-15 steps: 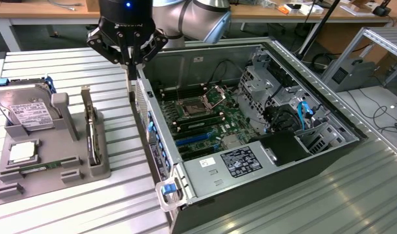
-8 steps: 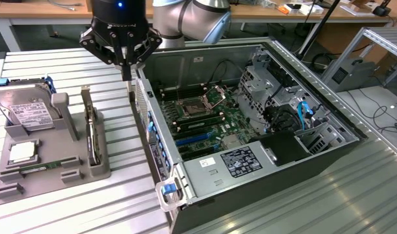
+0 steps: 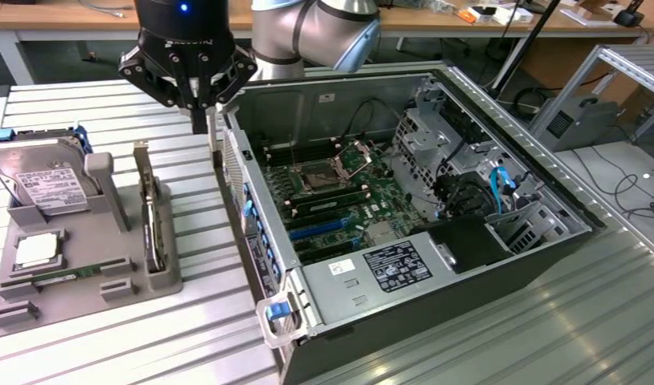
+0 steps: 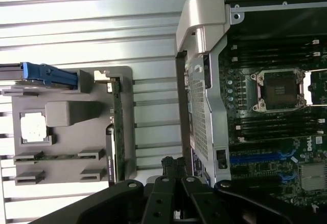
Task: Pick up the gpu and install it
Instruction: 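Reach for the gpu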
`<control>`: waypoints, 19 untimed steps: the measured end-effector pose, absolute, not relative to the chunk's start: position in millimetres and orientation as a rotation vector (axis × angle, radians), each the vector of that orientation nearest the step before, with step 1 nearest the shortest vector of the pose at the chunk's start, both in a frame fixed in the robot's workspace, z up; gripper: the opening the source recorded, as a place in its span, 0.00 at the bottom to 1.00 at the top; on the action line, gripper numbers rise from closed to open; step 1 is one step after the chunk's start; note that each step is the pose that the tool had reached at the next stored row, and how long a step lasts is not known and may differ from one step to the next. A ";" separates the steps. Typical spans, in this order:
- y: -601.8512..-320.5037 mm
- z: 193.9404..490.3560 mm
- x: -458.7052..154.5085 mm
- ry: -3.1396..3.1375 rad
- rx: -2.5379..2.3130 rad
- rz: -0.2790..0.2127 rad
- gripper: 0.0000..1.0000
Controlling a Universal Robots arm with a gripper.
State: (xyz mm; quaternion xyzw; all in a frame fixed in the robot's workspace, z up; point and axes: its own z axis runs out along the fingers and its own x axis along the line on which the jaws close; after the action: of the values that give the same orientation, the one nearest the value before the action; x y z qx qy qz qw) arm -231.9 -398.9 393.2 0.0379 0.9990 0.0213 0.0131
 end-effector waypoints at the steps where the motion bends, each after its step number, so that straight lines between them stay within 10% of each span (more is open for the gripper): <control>1: -398.9 393.2 -232.9 3.112 0.118 0.066 0.11; 19: -398.9 393.2 -251.7 3.112 0.118 0.066 0.11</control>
State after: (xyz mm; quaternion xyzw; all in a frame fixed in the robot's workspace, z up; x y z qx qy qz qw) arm -251.7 -398.9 393.2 0.0379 0.9990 0.0213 0.0131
